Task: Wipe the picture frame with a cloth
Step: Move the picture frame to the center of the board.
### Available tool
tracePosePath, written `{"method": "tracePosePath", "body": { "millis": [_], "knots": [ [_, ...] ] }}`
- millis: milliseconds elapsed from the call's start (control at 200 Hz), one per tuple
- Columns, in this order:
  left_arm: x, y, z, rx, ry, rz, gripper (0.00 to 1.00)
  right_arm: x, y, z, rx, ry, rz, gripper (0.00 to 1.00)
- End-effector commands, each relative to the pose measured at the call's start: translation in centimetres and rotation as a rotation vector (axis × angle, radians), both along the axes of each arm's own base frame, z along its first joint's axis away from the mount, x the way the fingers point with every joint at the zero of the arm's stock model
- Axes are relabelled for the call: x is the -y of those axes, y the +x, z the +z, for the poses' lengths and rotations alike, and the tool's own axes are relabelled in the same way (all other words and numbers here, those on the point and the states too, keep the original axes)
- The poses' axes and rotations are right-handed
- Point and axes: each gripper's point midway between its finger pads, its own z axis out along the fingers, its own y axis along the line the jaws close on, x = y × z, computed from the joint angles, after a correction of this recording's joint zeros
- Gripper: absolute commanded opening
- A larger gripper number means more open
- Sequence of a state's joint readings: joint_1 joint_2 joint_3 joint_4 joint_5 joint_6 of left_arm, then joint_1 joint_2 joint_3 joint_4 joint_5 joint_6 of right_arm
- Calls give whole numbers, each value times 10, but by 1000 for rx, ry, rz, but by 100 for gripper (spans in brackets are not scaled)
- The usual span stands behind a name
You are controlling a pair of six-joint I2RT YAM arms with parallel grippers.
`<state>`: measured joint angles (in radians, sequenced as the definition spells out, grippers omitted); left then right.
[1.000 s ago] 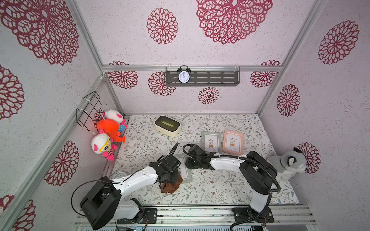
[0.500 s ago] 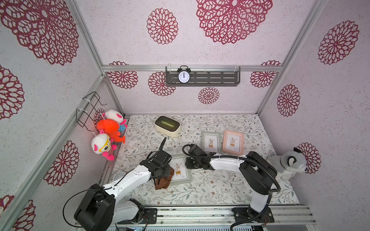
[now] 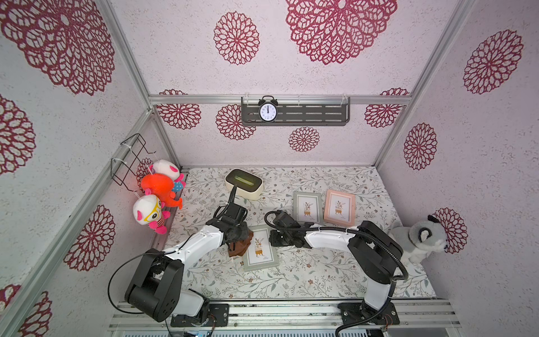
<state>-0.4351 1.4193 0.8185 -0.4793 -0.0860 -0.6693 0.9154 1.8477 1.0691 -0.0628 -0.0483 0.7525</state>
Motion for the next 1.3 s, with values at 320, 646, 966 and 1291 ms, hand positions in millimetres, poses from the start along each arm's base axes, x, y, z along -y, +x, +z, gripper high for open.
{"method": "tracePosePath", "body": {
  "millis": [320,646,966,1291],
  "knots": [
    [-15,37,108,230,-73,32,0,-18,-25,-18,-138,-27,90,31],
    [-27,38,112,246,-81,68,0,-73,-33,-2,-191,116,220,37],
    [-45,32,114,246,-70,109,0,-62,-47,0,-229,117,225,46],
    [-51,38,121,262,-79,124,0,-66,-94,0,-316,138,336,48]
  ]
}}
